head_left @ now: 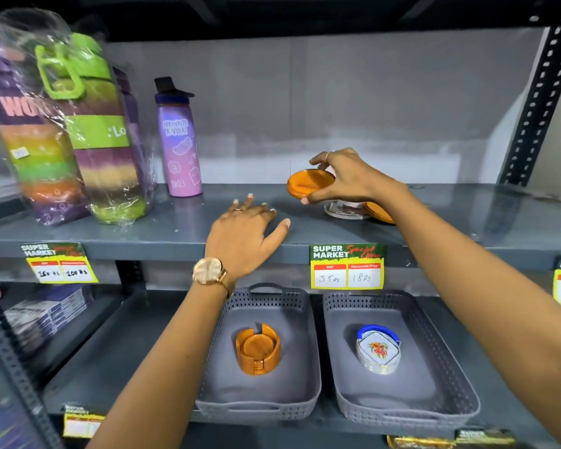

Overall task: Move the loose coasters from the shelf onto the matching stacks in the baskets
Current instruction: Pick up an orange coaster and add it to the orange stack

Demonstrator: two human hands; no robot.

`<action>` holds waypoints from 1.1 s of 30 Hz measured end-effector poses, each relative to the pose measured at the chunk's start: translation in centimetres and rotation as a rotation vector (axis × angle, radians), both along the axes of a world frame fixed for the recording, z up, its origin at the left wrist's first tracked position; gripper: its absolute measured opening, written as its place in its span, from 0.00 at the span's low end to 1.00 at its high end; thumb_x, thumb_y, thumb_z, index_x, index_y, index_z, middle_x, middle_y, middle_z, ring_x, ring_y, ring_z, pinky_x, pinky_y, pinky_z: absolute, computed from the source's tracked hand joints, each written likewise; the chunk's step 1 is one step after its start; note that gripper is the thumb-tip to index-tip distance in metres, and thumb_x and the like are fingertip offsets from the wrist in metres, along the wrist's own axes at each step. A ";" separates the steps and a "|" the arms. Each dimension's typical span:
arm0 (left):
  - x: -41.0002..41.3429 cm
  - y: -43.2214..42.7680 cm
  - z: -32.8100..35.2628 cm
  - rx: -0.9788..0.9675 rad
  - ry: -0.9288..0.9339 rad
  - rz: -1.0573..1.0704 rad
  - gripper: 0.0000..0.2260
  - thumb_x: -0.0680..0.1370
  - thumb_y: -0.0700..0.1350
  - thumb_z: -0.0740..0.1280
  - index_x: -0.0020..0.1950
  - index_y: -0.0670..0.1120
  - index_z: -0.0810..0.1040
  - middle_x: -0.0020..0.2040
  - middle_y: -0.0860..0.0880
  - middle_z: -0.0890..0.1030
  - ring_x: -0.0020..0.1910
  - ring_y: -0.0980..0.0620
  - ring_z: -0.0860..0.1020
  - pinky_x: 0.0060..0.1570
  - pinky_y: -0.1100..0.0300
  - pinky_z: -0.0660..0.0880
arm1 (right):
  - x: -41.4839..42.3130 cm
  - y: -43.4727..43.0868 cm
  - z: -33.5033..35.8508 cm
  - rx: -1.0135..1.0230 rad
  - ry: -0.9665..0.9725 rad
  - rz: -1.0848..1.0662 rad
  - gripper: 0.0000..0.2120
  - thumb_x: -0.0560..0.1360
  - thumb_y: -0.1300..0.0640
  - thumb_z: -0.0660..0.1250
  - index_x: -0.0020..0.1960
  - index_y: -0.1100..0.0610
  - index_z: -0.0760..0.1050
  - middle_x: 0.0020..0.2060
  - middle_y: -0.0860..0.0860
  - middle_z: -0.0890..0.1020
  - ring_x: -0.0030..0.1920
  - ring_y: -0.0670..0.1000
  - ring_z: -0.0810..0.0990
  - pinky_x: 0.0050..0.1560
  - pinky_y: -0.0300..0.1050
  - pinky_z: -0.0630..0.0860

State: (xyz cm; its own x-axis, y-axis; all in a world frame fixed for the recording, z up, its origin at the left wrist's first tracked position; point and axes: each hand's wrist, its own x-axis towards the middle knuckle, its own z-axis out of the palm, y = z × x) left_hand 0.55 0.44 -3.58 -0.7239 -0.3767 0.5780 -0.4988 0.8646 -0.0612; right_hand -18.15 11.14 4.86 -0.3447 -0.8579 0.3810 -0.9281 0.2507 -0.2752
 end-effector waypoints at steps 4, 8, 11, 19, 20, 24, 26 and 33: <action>0.3 -0.4 -1.1 -0.104 0.095 0.003 0.33 0.78 0.62 0.43 0.58 0.46 0.83 0.60 0.46 0.80 0.69 0.43 0.69 0.69 0.47 0.64 | 4.0 4.0 -0.9 -0.223 -0.003 0.113 0.38 0.65 0.41 0.75 0.70 0.52 0.69 0.66 0.49 0.74 0.69 0.50 0.65 0.65 0.41 0.64; 1.6 0.1 -1.9 -0.216 0.218 -0.032 0.28 0.79 0.56 0.46 0.48 0.43 0.83 0.46 0.44 0.84 0.48 0.41 0.82 0.52 0.48 0.75 | 7.6 8.3 -4.0 -0.352 -0.078 0.224 0.37 0.62 0.39 0.75 0.67 0.50 0.72 0.62 0.46 0.76 0.64 0.45 0.73 0.65 0.45 0.72; 2.0 0.2 -2.5 -0.192 0.189 -0.116 0.25 0.80 0.54 0.50 0.47 0.42 0.83 0.43 0.42 0.84 0.41 0.40 0.82 0.45 0.49 0.78 | 10.2 10.0 -7.9 -0.276 -0.199 0.348 0.35 0.60 0.44 0.79 0.64 0.51 0.75 0.61 0.47 0.77 0.64 0.44 0.75 0.65 0.44 0.73; 1.1 0.0 -2.8 -0.376 0.377 -0.008 0.18 0.80 0.46 0.57 0.34 0.44 0.79 0.29 0.46 0.80 0.27 0.43 0.77 0.29 0.60 0.63 | 11.9 8.7 -21.2 0.037 -0.386 0.338 0.31 0.63 0.42 0.77 0.64 0.47 0.75 0.66 0.43 0.73 0.67 0.43 0.71 0.70 0.42 0.66; 1.1 0.1 -2.9 -0.386 0.377 0.014 0.18 0.79 0.46 0.57 0.34 0.44 0.79 0.29 0.46 0.80 0.27 0.44 0.76 0.29 0.61 0.59 | 11.3 7.7 -22.9 0.073 -0.423 0.290 0.31 0.63 0.44 0.77 0.64 0.48 0.76 0.65 0.45 0.73 0.66 0.45 0.72 0.70 0.42 0.66; 0.7 -0.5 -3.0 -0.395 0.446 -0.009 0.18 0.79 0.47 0.57 0.33 0.45 0.79 0.28 0.47 0.80 0.27 0.44 0.77 0.27 0.61 0.61 | 8.9 2.9 -27.1 0.173 -0.495 0.135 0.30 0.65 0.44 0.77 0.64 0.53 0.76 0.62 0.53 0.77 0.63 0.50 0.75 0.61 0.36 0.68; 0.5 -0.7 -3.2 -0.399 0.477 -0.004 0.18 0.79 0.47 0.57 0.33 0.45 0.80 0.28 0.47 0.80 0.28 0.44 0.78 0.27 0.59 0.66 | 8.3 0.3 -29.1 0.271 -0.485 0.111 0.33 0.65 0.41 0.75 0.66 0.54 0.74 0.64 0.55 0.76 0.65 0.54 0.73 0.66 0.41 0.68; 0.1 -1.1 -3.5 -0.439 0.543 -0.009 0.19 0.78 0.48 0.57 0.30 0.46 0.79 0.26 0.48 0.78 0.28 0.45 0.79 0.27 0.60 0.62 | 7.7 -6.7 -32.2 0.424 -0.281 0.146 0.34 0.74 0.46 0.68 0.74 0.57 0.62 0.78 0.53 0.56 0.75 0.59 0.57 0.73 0.49 0.57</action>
